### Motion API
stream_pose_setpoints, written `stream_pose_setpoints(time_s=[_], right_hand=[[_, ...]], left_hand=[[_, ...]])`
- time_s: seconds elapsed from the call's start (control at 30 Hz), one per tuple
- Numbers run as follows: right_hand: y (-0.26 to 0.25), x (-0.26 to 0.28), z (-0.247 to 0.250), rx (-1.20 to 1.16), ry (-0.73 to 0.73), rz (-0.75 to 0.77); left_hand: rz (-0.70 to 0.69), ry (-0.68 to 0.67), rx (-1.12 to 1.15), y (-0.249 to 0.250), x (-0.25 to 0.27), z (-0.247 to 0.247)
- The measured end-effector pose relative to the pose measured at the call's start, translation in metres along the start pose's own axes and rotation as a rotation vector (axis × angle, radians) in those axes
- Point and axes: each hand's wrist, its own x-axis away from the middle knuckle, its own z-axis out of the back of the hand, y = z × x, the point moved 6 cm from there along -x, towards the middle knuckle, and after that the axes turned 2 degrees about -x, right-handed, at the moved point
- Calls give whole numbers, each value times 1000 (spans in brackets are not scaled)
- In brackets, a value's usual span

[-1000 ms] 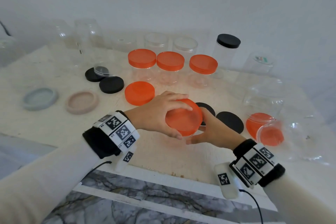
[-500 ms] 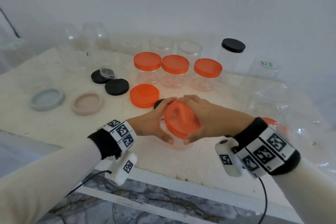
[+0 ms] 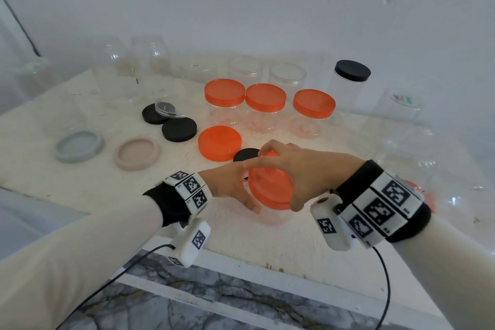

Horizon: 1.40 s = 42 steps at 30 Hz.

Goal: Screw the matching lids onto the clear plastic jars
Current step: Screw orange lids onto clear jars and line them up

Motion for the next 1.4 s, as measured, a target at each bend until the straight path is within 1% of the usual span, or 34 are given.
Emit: stream_pose_setpoints(time_s=[0.1, 0.23, 0.3, 0.4, 0.57, 0.67, 0.73, 0.8, 0.93, 1.0, 1.03, 1.07, 1.13, 1.17, 1.2, 1.23, 1.3, 1.4], right_hand=[[3, 1, 4, -14, 43, -44], [3, 0, 6, 44, 76, -119], [2, -1, 6, 68, 80, -129], [2, -2, 5, 72, 68, -86], [-1, 3, 1, -29, 16, 44], [-1, 4, 1, -44, 0, 62], [-3, 3, 2, -30, 23, 52], [-3, 3, 5, 20, 69, -1], [-3, 3, 3, 141, 193, -180], [-2, 5, 1, 163, 195, -236], [0, 5, 0, 155, 168, -234], [0, 6, 0, 110, 128, -196], [-5, 9, 1, -11, 21, -38], [-8, 10, 3, -35, -31, 26], [-8, 10, 2, -34, -62, 53], [-7, 9, 1, -23, -60, 45], [-4, 7, 2, 23, 33, -24], [-9, 4, 4, 247, 184, -151]], left_hand=[[1, 16, -7, 0, 1, 0], [9, 30, -20, -2, 0, 2], [5, 39, -30, -2, 0, 2], [-2, 36, -5, -1, 1, 2], [-28, 25, -10, 4, 3, 1], [-27, 26, -25, 4, 3, 1], [-27, 31, -27, 2, 2, 1], [-18, 46, -35, 1, 2, 2], [-12, 70, -23, 2, 3, 2], [-14, 65, -45, 2, 2, 0], [-12, 69, -51, 2, 2, 1], [-11, 75, -56, 2, 2, 1], [-16, 88, -52, 2, 3, 1], [-22, 89, -49, 2, 3, 1], [-23, 80, -51, 3, 4, 0], [-19, 71, -52, 3, 4, 0], [-9, 70, -59, 1, 4, 1], [1, 75, -56, -2, 3, 2]])
